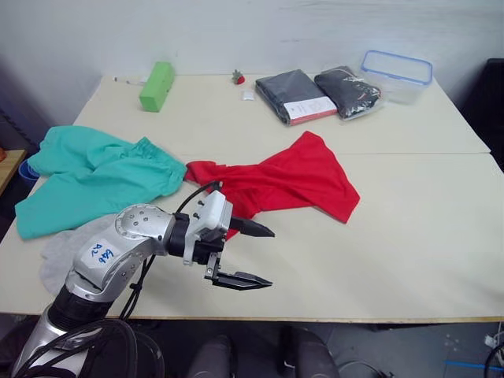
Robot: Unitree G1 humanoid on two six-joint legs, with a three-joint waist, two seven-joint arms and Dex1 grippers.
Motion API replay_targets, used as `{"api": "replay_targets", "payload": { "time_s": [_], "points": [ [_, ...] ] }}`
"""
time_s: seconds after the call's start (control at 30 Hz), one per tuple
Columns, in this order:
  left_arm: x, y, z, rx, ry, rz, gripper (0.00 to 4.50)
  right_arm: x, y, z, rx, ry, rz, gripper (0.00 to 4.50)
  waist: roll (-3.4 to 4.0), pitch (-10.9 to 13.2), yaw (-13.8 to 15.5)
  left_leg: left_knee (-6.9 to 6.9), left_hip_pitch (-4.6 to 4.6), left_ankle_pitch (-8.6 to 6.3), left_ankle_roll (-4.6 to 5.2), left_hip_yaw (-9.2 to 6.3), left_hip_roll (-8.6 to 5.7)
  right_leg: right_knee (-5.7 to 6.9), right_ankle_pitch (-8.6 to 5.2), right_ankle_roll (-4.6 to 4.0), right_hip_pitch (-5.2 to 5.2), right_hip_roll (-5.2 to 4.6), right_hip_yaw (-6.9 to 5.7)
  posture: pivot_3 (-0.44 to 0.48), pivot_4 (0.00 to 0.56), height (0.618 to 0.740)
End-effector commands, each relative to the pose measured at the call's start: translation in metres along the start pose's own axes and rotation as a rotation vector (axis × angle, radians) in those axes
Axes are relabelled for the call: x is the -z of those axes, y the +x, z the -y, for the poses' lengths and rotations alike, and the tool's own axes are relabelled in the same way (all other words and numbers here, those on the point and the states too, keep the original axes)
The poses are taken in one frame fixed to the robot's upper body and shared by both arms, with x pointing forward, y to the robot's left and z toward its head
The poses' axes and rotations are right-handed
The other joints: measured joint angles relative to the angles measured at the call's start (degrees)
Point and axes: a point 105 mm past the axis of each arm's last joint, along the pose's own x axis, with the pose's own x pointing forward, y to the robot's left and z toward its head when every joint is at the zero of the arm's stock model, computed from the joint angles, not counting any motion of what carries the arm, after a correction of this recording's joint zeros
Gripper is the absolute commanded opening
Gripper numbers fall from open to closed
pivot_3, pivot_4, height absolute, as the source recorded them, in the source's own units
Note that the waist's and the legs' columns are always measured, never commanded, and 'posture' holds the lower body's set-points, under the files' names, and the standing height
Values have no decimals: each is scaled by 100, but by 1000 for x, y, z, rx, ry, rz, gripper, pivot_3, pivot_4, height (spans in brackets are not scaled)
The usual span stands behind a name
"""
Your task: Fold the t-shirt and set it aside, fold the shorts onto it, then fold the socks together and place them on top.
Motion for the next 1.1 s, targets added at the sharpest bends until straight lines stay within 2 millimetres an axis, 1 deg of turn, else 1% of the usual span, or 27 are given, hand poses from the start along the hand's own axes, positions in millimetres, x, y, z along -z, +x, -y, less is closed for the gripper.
{"api": "replay_targets", "payload": {
  "time_s": [0.03,0.07,0.1,0.13,0.17,0.2,0.23,0.3,0.37,0.4,0.47,0.53,0.63,0.7,0.73,0.83,0.93,1.03,1.1],
  "points": [
    [-2,-10,-8,-87,40,-12,4500,-78,4,-57,-253,-62,217,4463,1,1,-42,0,2,-2,-2,4,5,1,0,0,-1,2,4,0,150,740],
    [0,-14,-11,-115,41,-25,4500,-86,3,-80,-353,-78,226,4463,1,1,-62,0,5,-3,-5,7,11,1,0,0,-1,4,8,0,150,740],
    [4,-20,-16,-159,39,-53,4500,-91,1,-108,-480,-113,226,4463,0,1,-86,0,8,-5,-9,11,19,2,0,0,-1,4,11,0,150,740],
    [8,-27,-21,-203,42,-81,4500,-92,-2,-133,-597,-146,213,4463,-3,3,-100,0,11,-8,-14,13,25,2,-1,-2,-1,10,12,0,150,740],
    [13,-36,-28,-263,42,-117,4500,-91,-8,-159,-720,-201,196,4463,-9,6,-101,0,15,-11,-18,17,34,2,-1,-3,-1,15,16,0,150,740],
    [18,-45,-34,-317,44,-148,4500,-88,-14,-180,-824,-256,179,4463,-14,9,-101,1,22,-14,-24,20,44,2,-2,-5,1,37,17,0,150,740],
    [23,-54,-39,-365,43,-177,4500,-83,-20,-200,-921,-316,161,4463,-19,12,-94,2,48,-17,-26,23,51,0,-2,-7,0,58,19,0,150,740],
    [34,-69,-45,-434,31,-238,4500,-70,-31,-232,-1079,-431,127,4463,-26,16,-86,3,50,-26,-26,30,60,-1,-5,-12,-3,65,23,0,150,740],
    [45,-78,-49,-473,27,-297,4500,-54,-40,-256,-1205,-543,96,4463,-29,18,-46,4,45,-33,-20,34,61,-3,-6,-13,-10,63,25,0,150,740],
    [48,-79,-51,-483,23,-309,4500,-48,-43,-265,-1248,-581,86,4463,-28,18,-17,7,36,-38,-13,35,60,-6,-6,-13,-16,62,24,0,150,740],
    [49,-78,-57,-506,6,-298,4500,-39,-45,-279,-1303,-648,81,4463,-27,18,40,19,17,-47,-1,39,60,0,-4,-11,-29,61,24,0,150,740],
    [48,-75,-66,-544,-20,-276,4500,-32,-44,-291,-1335,-683,81,4463,-26,19,69,58,-28,-58,8,37,60,8,2,-2,-56,59,21,0,150,740],
    [47,-62,-75,-568,-64,-240,4500,-20,-40,-309,-1349,-710,84,4463,-32,18,66,122,-90,-77,19,35,60,25,13,15,-92,58,20,0,150,740],
    [46,-55,-77,-566,-69,-233,4500,-15,-40,-313,-1350,-724,71,4463,-33,18,60,137,-112,-77,24,39,55,23,23,26,-105,58,22,0,150,740],
    [46,-48,-78,-558,-71,-226,4500,-10,-39,-314,-1352,-743,59,4463,-32,18,59,138,-111,-78,25,40,54,23,24,26,-105,58,23,0,150,740],
    [46,-35,-80,-545,-63,-233,4500,-1,-40,-316,-1355,-777,41,4463,-32,19,55,138,-111,-78,25,46,55,24,24,27,-108,59,23,0,150,740],
    [53,-26,-91,-569,-1,-283,4500,5,-40,-318,-1340,-767,26,4463,-32,19,52,143,-104,-77,24,50,56,33,24,27,-107,61,24,0,150,740],
    [47,-17,-99,-576,13,-246,4500,8,-38,-320,-1306,-773,21,4463,-32,19,50,149,-102,-77,24,59,57,42,25,25,-109,63,27,0,150,740],
    [49,-14,-103,-582,15,-252,4500,12,-36,-321,-1287,-782,4,4463,-32,19,48,150,-103,-78,24,62,57,44,25,25,-111,63,30,0,150,740]
  ]
}}
